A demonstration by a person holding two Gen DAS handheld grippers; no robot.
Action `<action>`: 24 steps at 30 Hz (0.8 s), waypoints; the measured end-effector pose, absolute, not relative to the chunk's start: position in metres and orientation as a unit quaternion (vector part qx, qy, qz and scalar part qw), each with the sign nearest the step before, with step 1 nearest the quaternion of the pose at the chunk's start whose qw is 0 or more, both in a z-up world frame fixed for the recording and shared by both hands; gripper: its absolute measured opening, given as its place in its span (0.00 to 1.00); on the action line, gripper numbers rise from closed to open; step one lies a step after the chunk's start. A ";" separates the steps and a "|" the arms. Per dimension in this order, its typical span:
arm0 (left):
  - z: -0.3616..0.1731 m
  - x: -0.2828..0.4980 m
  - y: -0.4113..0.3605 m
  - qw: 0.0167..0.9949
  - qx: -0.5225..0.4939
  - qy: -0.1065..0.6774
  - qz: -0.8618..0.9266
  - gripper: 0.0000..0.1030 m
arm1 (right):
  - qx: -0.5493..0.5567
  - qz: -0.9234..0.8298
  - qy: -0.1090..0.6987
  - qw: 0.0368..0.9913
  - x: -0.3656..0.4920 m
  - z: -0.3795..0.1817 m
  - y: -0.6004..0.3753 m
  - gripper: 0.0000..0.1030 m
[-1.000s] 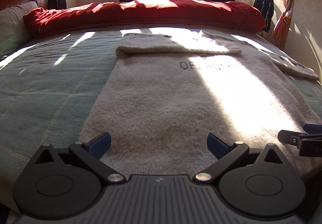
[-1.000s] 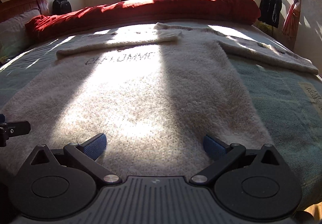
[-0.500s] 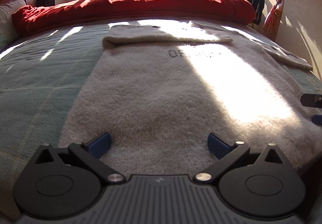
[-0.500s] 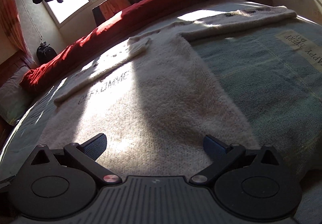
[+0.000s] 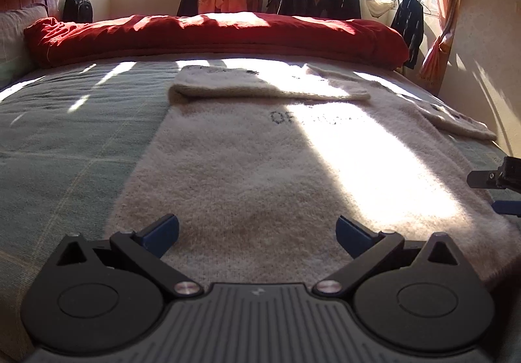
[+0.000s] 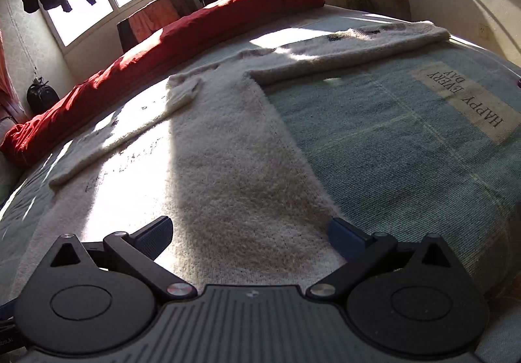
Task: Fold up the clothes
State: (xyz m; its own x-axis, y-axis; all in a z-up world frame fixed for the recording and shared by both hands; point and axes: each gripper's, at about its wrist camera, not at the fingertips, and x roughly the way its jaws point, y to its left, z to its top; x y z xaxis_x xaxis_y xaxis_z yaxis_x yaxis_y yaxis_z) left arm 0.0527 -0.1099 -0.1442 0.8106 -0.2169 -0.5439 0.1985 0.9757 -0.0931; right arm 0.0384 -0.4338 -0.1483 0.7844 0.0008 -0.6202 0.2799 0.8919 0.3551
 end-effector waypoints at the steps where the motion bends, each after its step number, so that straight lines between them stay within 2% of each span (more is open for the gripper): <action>1: -0.141 0.051 -0.110 0.955 -0.014 0.274 -0.117 0.99 | 0.220 -0.074 0.317 0.920 0.039 -0.145 -0.433 1.00; 4: -0.139 0.054 -0.114 0.955 -0.006 0.267 -0.132 0.99 | 0.221 -0.067 0.311 0.922 0.042 -0.136 -0.430 1.00; 7: -0.155 0.065 -0.117 0.935 -0.006 0.328 -0.136 0.99 | 0.215 -0.039 0.301 0.928 0.059 -0.125 -0.424 1.00; 12: -0.157 0.061 -0.119 0.935 0.012 0.330 -0.131 0.99 | 0.209 -0.005 0.279 0.937 0.088 -0.117 -0.413 1.00; 18: -0.142 0.067 -0.115 0.941 0.003 0.317 -0.121 0.99 | 0.222 -0.009 0.346 0.911 0.110 -0.147 -0.421 1.00; 24: -0.130 0.085 -0.125 0.932 0.006 0.336 -0.133 0.99 | 0.231 0.019 0.358 0.904 0.108 -0.125 -0.448 1.00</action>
State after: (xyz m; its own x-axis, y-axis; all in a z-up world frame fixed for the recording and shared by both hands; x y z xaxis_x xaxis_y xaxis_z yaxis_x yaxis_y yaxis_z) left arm 0.0848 -0.1251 -0.1301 0.7383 -0.2436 -0.6289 0.2517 0.9647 -0.0782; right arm 0.1085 -0.4485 -0.1254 0.7423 0.2010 -0.6392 0.1305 0.8923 0.4322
